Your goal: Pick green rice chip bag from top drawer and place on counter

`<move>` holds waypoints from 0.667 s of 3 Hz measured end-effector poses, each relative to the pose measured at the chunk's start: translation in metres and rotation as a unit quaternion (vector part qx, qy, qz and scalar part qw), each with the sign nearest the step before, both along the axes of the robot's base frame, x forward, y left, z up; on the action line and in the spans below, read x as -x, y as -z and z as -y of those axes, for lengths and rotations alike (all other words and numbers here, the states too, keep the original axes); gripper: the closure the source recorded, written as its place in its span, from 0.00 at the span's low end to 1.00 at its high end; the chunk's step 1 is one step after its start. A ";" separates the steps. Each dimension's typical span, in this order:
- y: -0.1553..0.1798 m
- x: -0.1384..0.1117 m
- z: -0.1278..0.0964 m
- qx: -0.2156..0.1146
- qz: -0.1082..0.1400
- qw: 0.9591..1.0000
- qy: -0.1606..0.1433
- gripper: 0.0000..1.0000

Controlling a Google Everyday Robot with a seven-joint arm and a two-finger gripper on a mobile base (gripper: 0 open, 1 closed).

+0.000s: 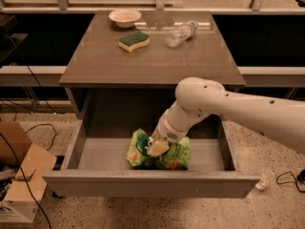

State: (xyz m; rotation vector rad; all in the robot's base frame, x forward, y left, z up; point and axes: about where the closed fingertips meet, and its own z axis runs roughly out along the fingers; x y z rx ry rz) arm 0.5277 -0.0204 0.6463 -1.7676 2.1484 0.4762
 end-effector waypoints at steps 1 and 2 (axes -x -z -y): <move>-0.033 -0.002 0.013 -0.018 0.038 0.999 0.013 1.00; -0.070 -0.005 0.028 -0.053 0.071 0.996 0.028 1.00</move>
Offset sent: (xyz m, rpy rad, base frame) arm 0.0099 -0.0545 0.1223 0.2087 -0.2293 -0.1046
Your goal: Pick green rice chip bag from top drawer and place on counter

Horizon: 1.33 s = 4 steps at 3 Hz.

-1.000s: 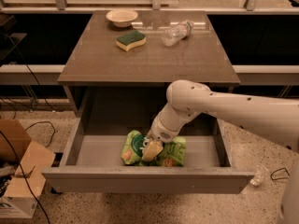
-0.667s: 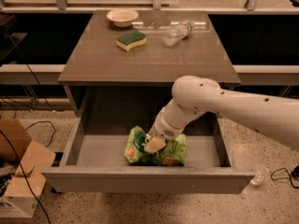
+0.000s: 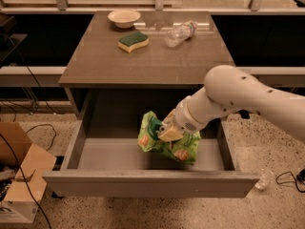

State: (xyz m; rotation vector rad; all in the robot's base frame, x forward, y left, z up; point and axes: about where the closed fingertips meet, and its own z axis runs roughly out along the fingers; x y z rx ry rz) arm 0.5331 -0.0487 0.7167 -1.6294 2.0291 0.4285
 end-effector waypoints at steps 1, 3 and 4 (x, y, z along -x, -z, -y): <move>-0.057 -0.006 0.027 -0.016 0.052 0.998 0.011 1.00; -0.162 -0.058 0.054 0.028 0.160 0.986 0.031 1.00; -0.196 -0.103 0.045 0.049 0.198 0.979 0.031 1.00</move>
Offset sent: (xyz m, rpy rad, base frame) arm 0.0543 -0.0780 0.1969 -0.1000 -0.3808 -0.0877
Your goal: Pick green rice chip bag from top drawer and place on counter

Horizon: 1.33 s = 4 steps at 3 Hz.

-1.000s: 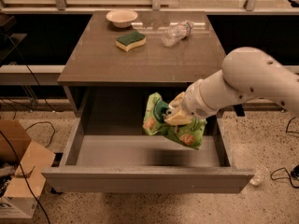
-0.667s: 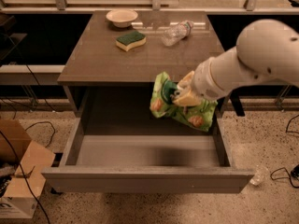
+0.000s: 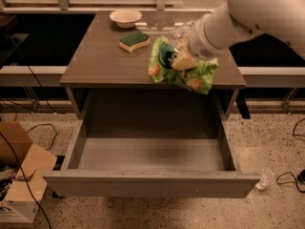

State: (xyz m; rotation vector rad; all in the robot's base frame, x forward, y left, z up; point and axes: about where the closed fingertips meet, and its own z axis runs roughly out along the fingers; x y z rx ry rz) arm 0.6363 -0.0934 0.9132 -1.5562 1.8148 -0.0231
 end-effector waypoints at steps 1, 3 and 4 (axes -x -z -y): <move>-0.024 -0.047 -0.017 0.029 0.028 0.999 0.002 1.00; -0.031 -0.088 -0.038 0.047 0.041 0.998 0.003 0.59; -0.030 -0.089 -0.040 0.047 0.040 0.998 0.002 0.36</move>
Offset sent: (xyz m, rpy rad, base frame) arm 0.1343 0.0521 0.0358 -0.1414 -0.0999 -0.0254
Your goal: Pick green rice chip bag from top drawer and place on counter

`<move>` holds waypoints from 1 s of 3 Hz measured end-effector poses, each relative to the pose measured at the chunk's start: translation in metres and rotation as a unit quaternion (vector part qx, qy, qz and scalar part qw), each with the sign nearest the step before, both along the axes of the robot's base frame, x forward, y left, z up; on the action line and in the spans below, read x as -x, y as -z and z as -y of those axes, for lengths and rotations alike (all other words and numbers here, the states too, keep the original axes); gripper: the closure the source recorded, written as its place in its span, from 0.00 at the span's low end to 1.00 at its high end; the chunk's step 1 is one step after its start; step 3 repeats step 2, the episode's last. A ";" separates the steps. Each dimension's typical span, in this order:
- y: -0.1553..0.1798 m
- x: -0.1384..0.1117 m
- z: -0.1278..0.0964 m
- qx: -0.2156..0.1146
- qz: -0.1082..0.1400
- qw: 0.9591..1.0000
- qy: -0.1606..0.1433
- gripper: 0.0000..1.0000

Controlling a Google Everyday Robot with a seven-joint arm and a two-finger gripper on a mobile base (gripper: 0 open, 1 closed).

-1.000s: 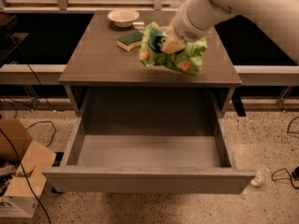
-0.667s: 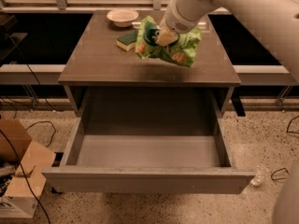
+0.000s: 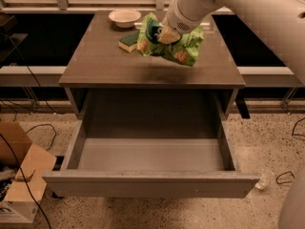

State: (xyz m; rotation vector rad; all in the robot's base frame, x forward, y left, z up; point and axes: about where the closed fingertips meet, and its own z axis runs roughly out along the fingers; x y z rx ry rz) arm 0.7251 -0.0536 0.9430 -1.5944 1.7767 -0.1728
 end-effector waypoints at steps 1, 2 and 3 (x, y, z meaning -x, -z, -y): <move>0.002 0.000 -0.002 0.000 -0.001 1.000 -0.001 0.12; 0.003 0.000 -0.003 0.001 -0.002 1.000 -0.002 0.00; 0.003 0.000 -0.003 0.001 -0.002 1.000 -0.002 0.00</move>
Offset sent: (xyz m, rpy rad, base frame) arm 0.0001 0.0014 -0.0015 -0.0006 0.0023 0.0023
